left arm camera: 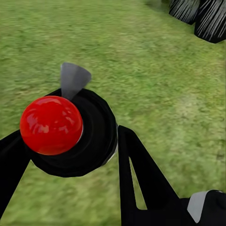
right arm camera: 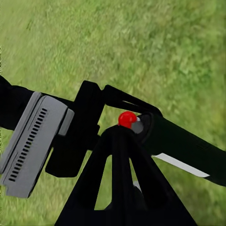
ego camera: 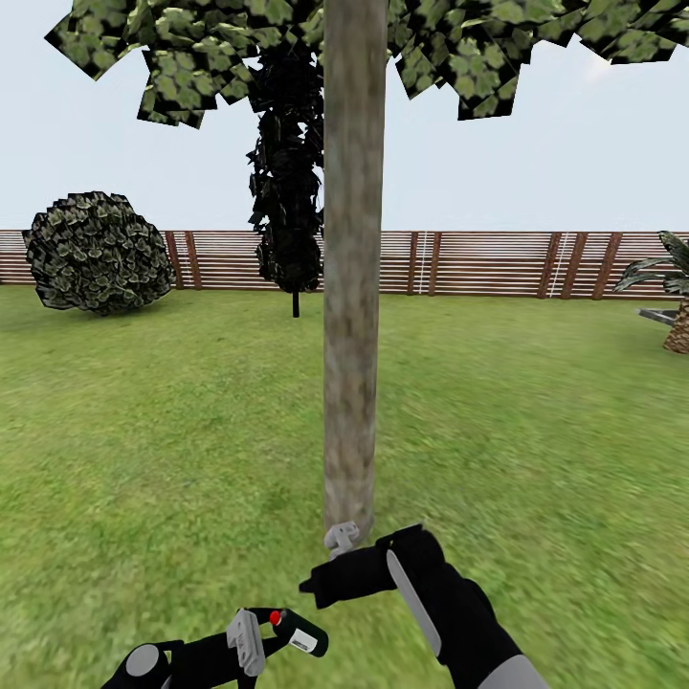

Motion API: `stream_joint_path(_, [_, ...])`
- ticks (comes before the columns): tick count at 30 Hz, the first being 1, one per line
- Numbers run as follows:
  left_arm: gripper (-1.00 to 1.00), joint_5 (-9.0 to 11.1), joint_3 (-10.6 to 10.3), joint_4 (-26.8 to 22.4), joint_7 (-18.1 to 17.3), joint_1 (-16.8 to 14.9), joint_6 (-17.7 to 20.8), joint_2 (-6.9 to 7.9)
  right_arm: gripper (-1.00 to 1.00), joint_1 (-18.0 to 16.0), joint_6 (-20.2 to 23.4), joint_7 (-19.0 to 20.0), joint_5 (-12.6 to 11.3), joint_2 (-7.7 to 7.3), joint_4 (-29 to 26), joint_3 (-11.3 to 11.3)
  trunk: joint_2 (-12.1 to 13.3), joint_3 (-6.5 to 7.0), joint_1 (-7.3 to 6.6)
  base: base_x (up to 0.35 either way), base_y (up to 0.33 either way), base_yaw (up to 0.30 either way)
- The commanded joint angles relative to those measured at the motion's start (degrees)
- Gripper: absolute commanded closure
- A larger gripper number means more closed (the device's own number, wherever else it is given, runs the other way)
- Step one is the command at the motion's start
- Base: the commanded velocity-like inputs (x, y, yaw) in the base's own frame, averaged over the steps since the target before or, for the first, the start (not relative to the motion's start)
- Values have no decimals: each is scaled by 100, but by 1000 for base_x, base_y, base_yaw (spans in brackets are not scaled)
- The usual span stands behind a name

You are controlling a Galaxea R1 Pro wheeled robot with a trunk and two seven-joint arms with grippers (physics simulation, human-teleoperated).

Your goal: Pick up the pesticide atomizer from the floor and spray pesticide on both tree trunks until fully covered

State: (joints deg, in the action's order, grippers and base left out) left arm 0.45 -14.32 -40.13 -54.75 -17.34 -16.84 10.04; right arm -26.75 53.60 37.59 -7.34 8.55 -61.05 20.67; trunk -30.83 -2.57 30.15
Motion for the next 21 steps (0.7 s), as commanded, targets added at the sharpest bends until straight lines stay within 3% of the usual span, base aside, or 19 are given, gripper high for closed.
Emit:
stream_joint_path(1, [100, 8, -18, -2, 0, -6, -21, 6, 100, -6, 46, -33, -57, 12, 22, 0, -11, -12, 3, 0, 0, 0])
stream_joint_path(21, [100, 8, -27, -3, 0, -6, -30, -1, 100, -6, 37, -35, -66, 89, 221, -10, -11, -12, 3, 0, 0, 0])
